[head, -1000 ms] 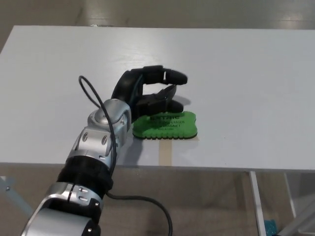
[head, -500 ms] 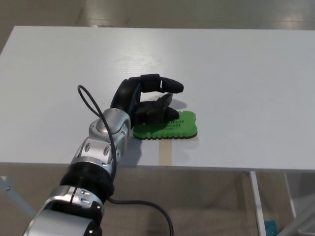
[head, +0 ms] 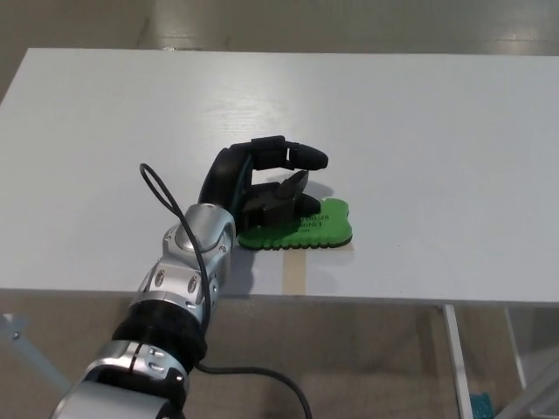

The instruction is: Use the left hand to press on the green eraser and wipe the desk from center to the left and then back to center.

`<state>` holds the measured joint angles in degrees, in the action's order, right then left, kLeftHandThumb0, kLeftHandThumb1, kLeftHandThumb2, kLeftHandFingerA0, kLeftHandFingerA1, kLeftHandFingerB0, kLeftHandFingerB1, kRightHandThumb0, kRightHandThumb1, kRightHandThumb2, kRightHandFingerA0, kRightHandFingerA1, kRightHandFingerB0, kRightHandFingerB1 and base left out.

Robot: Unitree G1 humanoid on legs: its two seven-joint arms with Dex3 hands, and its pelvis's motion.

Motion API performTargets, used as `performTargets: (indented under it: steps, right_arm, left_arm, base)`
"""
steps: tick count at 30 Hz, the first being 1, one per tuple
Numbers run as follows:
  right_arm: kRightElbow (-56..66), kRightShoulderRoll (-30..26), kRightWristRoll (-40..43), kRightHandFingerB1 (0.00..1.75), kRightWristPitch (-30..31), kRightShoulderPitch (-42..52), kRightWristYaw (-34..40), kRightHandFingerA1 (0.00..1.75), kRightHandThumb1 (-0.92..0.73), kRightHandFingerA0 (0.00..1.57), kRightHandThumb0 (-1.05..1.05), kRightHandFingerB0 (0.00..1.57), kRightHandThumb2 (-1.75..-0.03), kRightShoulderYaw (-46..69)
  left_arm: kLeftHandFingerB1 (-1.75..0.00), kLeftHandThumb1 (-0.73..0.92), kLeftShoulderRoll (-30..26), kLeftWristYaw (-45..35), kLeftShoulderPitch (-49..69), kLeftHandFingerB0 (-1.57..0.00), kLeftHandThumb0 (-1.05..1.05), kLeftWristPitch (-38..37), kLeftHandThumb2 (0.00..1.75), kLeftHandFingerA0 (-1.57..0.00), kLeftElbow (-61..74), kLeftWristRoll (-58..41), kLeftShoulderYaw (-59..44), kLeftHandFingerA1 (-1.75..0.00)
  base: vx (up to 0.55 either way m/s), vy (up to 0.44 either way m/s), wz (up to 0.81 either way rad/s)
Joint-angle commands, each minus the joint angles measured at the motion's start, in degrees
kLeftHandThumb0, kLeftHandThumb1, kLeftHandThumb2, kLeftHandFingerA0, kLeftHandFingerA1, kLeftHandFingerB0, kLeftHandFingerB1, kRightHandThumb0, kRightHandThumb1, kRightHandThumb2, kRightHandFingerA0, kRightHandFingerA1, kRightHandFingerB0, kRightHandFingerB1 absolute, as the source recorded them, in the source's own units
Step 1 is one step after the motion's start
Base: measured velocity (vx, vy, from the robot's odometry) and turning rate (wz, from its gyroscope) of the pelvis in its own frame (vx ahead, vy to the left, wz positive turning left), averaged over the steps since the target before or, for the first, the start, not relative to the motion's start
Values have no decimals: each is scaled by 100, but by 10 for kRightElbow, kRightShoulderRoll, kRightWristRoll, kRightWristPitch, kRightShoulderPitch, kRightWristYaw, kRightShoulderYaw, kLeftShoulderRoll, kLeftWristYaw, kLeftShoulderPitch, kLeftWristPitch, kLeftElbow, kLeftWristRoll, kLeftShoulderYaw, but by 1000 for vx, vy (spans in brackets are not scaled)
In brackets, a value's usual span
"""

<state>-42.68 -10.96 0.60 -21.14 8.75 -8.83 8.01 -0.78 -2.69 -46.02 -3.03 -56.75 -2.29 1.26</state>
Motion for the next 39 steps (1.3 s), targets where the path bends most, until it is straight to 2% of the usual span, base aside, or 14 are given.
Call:
performTargets:
  steps: [1, 5, 6, 15, 17, 18, 39]
  right_arm:
    - [6, -8, -5, 35, 12, 6, 5, 49, -79, 62, -51, 48, -65, -4]
    - [1, -9, -6, 35, 6, 5, 6, 49, -79, 62, -51, 48, -65, -7]
    - [-2, -9, -4, 35, 5, 4, 3, 49, -79, 63, -51, 48, -65, -6]
    - [-16, -9, 2, 35, 0, 1, -5, 49, -79, 63, -50, 49, -65, -7]
    - [-16, -9, 2, 35, 0, 2, -6, 49, -79, 63, -50, 49, -65, -7]
    - [-9, -8, 2, 35, 5, 6, -4, 49, -79, 63, -50, 49, -65, -8]
    - [-21, -8, 9, 35, 6, 5, -11, 50, -78, 62, -50, 47, -65, -5]
  left_arm:
    - [-83, 83, 19, 1, 56, -94, -18, -5, 64, -100, -30, 18, 9, -76]
    - [-81, 83, 21, -1, 71, -94, -18, -14, 65, -100, -38, 18, 10, -76]
    - [-85, 70, 20, -1, 76, -92, -26, -17, 86, -98, -39, 20, 12, -83]
    - [-85, 70, 1, -5, 88, -92, -25, -29, 86, -98, -45, 23, 13, -84]
    - [-85, 70, -1, -5, 89, -92, -25, -31, 86, -98, -45, 23, 14, -84]
    - [-82, 84, -6, -7, 89, -93, -17, -34, 65, -100, -48, 22, 12, -79]
    - [-81, 83, -139, -24, 59, -91, -15, -63, 64, -99, -82, 15, -25, -76]
  base:
    - [0, 0, 0]
    - [0, 0, 0]
    - [0, 0, 0]
    - [0, 0, 0]
    - [0, 0, 0]
    - [0, 0, 0]
    - [0, 0, 0]
